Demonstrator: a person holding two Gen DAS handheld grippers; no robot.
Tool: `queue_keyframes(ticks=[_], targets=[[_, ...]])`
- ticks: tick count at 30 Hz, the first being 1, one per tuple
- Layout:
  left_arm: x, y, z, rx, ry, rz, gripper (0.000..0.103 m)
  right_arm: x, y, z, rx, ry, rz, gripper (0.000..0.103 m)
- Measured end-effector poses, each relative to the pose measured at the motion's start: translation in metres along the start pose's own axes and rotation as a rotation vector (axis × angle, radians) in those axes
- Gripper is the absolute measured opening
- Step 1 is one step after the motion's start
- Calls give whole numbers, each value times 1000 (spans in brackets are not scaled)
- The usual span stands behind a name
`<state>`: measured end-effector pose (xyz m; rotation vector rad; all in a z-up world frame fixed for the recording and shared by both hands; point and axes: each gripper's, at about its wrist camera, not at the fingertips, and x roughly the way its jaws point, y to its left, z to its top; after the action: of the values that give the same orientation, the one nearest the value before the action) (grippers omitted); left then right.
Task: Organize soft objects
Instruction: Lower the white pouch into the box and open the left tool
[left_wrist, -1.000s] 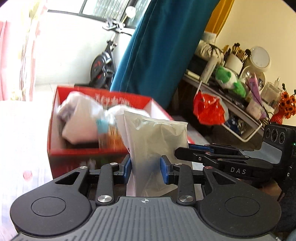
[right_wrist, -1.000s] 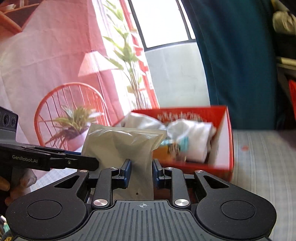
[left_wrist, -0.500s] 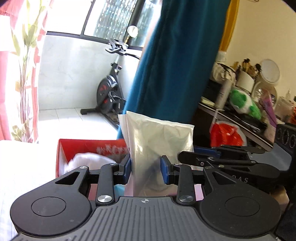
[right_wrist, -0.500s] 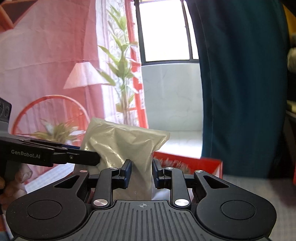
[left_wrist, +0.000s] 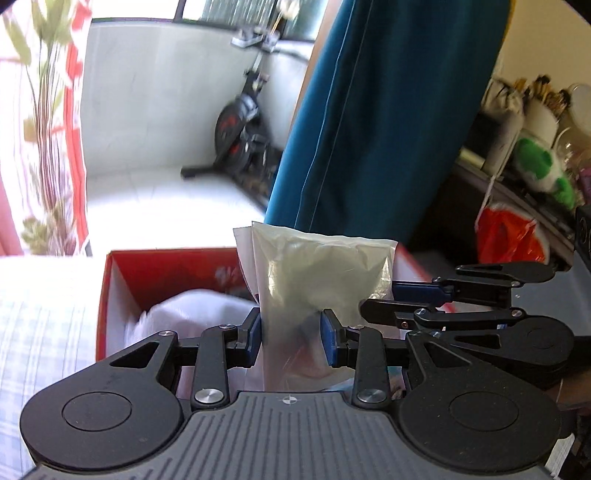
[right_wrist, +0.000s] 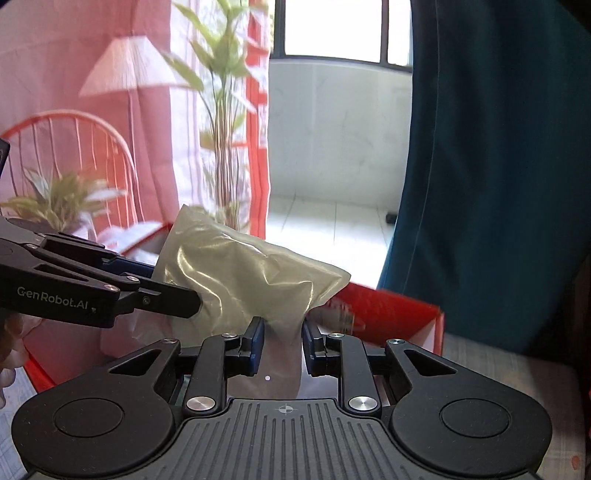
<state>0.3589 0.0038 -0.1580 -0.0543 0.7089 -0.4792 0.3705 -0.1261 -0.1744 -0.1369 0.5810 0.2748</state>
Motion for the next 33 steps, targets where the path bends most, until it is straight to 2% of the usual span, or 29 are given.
queue_keyframes(ticks=[4, 9, 11, 12, 13, 16, 19, 23, 25, 28, 30, 32, 33], targets=[[12, 7, -4, -33, 74, 33, 37, 19, -1, -6, 8, 104, 8, 17], [14, 12, -3, -51, 82, 35, 40, 30, 2, -7, 8, 153, 7, 17], [16, 10, 0, -44, 81, 45, 44, 32, 2, -5, 13, 166, 2, 17], [15, 10, 2, -40, 79, 50, 52, 33, 2, -5, 20, 170, -3, 17], [13, 9, 2, -36, 75, 49, 60, 28, -3, -6, 28, 172, -9, 17], [6, 3, 1, -24, 53, 55, 74, 24, -8, -7, 49, 156, -35, 18], [-6, 1, 1, -3, 21, 76, 84, 15, -9, -7, 61, 104, -65, 21], [-27, -7, -2, 47, -16, 103, 90, -6, -11, -5, 76, 28, -73, 24], [-36, -11, -4, 72, -29, 119, 93, -17, -11, -5, 86, 12, -68, 29], [-50, -17, -9, 93, -50, 136, 99, -33, -9, -8, 84, -7, -59, 47], [-58, -20, -13, 99, -59, 149, 100, -43, -5, -11, 76, -19, -61, 65], [-67, -21, -19, 100, -66, 157, 102, -53, -1, -15, 71, -31, -61, 75], [-70, -23, -21, 102, -68, 159, 103, -57, 1, -17, 70, -34, -60, 85]])
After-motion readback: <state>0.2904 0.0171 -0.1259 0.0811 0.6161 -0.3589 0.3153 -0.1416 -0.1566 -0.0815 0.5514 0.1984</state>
